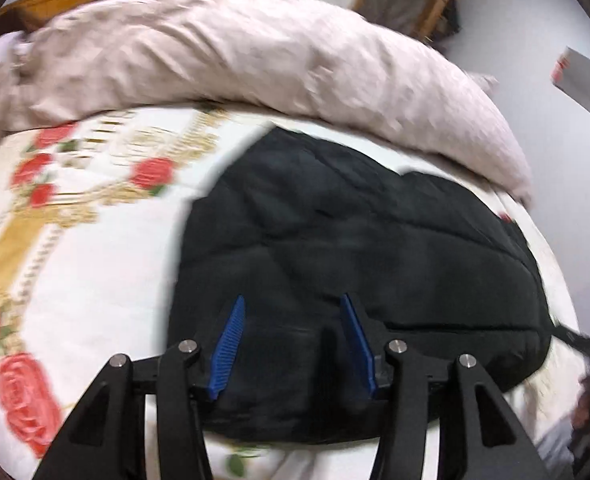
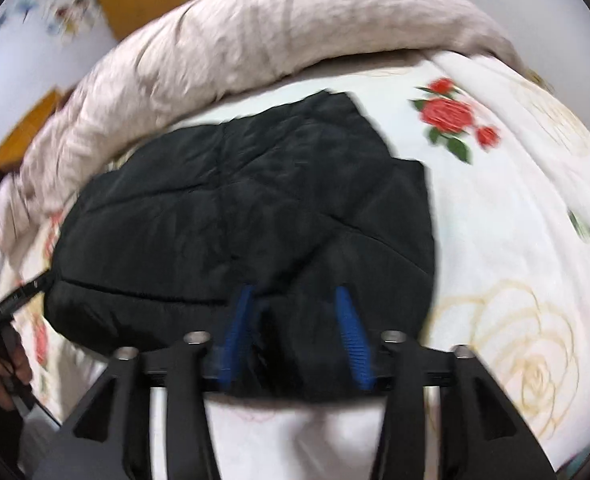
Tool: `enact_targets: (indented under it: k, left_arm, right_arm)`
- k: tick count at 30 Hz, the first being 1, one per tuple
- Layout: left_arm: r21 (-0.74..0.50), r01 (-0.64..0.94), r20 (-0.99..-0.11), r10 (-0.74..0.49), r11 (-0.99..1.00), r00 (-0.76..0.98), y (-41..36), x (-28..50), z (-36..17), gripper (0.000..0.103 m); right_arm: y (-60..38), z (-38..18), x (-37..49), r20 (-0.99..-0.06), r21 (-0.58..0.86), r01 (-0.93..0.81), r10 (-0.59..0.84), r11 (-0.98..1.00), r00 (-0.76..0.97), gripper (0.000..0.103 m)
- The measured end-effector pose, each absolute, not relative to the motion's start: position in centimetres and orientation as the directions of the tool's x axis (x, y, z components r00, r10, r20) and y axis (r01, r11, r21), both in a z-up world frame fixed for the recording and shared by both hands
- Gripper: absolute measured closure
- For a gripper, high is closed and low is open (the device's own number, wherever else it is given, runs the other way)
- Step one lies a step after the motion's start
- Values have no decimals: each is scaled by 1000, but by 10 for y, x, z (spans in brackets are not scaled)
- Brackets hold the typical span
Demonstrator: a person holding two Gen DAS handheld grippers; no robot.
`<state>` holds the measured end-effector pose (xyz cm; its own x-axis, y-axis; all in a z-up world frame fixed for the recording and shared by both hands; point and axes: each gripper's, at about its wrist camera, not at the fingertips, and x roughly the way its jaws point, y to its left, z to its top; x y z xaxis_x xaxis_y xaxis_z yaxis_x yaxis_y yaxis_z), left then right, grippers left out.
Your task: Fold large clothes
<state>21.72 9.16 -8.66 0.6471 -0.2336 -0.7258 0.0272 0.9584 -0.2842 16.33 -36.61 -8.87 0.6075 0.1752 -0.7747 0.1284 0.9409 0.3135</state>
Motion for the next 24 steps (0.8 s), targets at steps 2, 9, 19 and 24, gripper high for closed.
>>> enact_targets:
  k: [2,9,19,24]
  left_arm:
    - [-281,-66,-747,-175,957,641,115,216,-95,44]
    - [-408,-131,-777,-269,904,569,137,227,-136,38]
    - [-389,-70,-784,-290,918,549,100,214,-135,42]
    - [-380,-61,-788,-289,923,544,97,213,-135,41]
  right_arm:
    - [-384,-100,151,-781,378,204,193,903,593,46]
    - [-413,-158,163,-754,611,353,383,709,534,44]
    - [-423,-140,188,-759,570,318,338,758,557,68]
    - [-422,-139,191,-788,527,306,321,793,524,64]
